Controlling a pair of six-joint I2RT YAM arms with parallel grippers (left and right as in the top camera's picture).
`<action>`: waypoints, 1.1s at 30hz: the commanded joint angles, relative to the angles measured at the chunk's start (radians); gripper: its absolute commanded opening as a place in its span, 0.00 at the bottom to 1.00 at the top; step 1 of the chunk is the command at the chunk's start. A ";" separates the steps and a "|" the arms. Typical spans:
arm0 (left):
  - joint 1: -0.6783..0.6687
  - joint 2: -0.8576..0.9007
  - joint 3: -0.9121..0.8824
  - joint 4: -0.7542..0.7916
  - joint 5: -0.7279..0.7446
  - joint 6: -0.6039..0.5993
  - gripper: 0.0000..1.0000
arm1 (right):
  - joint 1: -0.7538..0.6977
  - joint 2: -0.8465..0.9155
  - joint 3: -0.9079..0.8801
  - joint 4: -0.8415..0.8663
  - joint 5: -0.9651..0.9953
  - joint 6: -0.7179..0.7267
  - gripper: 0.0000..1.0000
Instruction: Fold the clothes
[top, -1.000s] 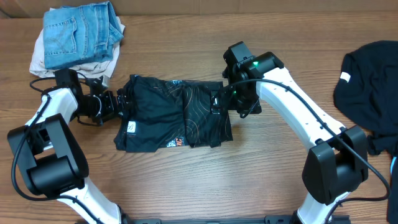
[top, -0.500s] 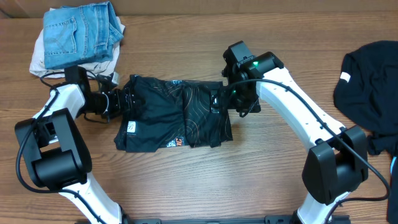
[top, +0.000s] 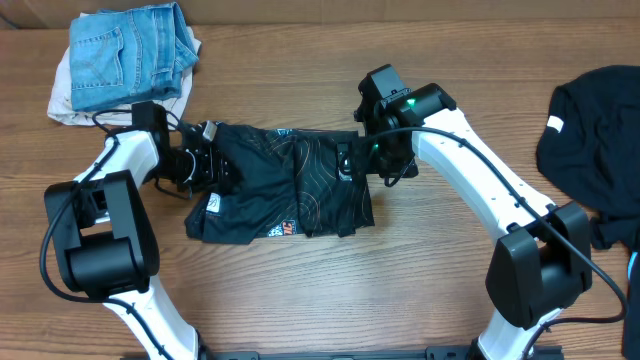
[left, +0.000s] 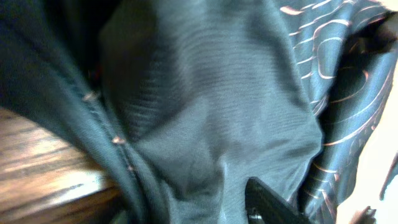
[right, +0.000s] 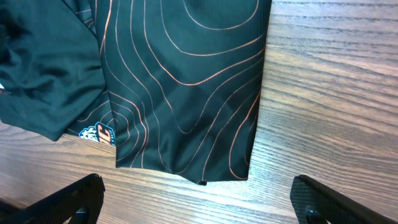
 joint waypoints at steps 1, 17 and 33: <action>-0.017 0.092 -0.061 -0.008 -0.184 -0.032 0.24 | 0.002 -0.012 0.009 0.003 0.010 -0.017 1.00; -0.013 0.092 0.096 -0.182 -0.439 -0.128 0.04 | 0.002 -0.012 -0.024 -0.004 0.018 -0.039 0.99; -0.037 0.092 0.603 -0.592 -0.495 -0.186 0.04 | -0.054 -0.012 -0.025 0.040 0.197 0.015 0.96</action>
